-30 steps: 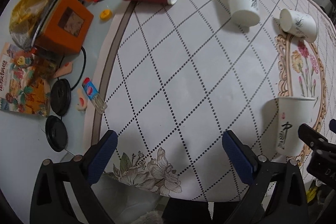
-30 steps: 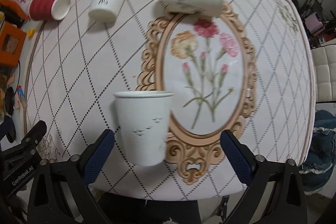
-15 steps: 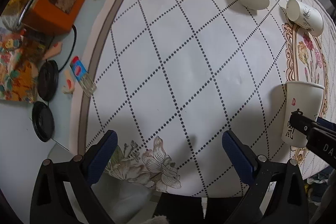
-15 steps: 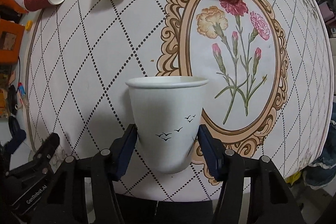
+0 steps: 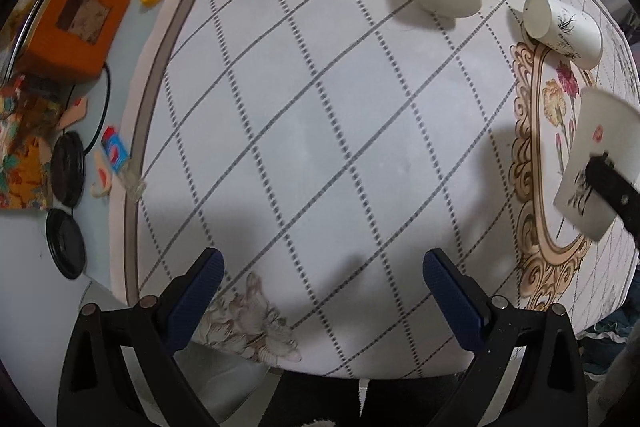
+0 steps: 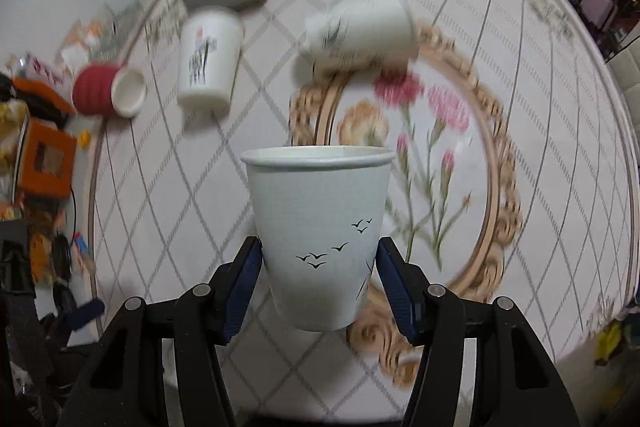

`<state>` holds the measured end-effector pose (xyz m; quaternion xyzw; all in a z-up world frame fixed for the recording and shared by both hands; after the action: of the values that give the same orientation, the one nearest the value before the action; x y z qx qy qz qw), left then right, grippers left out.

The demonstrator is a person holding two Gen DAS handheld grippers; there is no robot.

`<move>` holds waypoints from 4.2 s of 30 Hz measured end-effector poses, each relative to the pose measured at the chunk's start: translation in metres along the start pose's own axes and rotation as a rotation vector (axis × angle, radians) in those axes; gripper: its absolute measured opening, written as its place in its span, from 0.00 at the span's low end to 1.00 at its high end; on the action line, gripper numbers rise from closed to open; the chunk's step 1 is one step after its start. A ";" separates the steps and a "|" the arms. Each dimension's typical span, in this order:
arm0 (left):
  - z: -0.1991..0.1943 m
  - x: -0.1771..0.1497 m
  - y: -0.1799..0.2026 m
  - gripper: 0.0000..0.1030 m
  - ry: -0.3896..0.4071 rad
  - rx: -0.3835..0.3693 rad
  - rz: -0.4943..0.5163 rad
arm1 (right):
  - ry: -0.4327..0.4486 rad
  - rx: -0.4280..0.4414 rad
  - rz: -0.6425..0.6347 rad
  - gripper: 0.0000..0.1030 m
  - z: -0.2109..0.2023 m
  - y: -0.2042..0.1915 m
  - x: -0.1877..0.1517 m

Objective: Flip cup upright

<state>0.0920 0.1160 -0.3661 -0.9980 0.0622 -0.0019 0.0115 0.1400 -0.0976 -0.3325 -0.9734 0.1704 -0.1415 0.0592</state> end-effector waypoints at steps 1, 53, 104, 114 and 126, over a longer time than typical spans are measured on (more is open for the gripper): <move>0.001 0.005 0.001 0.99 0.000 0.005 0.005 | 0.038 0.001 0.004 0.59 0.001 0.002 0.004; -0.220 -0.086 0.068 0.99 0.457 0.114 0.061 | 0.438 -0.127 -0.069 1.00 -0.220 0.055 -0.068; -0.331 -0.190 0.079 0.99 0.684 0.170 0.018 | 0.504 -0.045 -0.107 1.00 -0.373 0.073 -0.138; -0.333 -0.191 0.079 0.99 0.689 0.170 0.017 | 0.501 -0.045 -0.109 1.00 -0.372 0.073 -0.140; -0.335 -0.193 0.079 0.99 0.688 0.166 0.019 | 0.498 -0.043 -0.107 1.00 -0.372 0.073 -0.141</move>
<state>-0.1108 0.0540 -0.0332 -0.9340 0.0713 -0.3430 0.0708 -0.1204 -0.1419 -0.0263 -0.9172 0.1310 -0.3760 -0.0127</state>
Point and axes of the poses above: each gripper's, at about its wrist camera, not at the fingertips, and z roughly the way its jaws point, y to its right, x to its top, the point moved 3 cm from there along z, roughly the way its jaws point, and after that the axes turned 10 degrees about z, right-handed, at the moved point
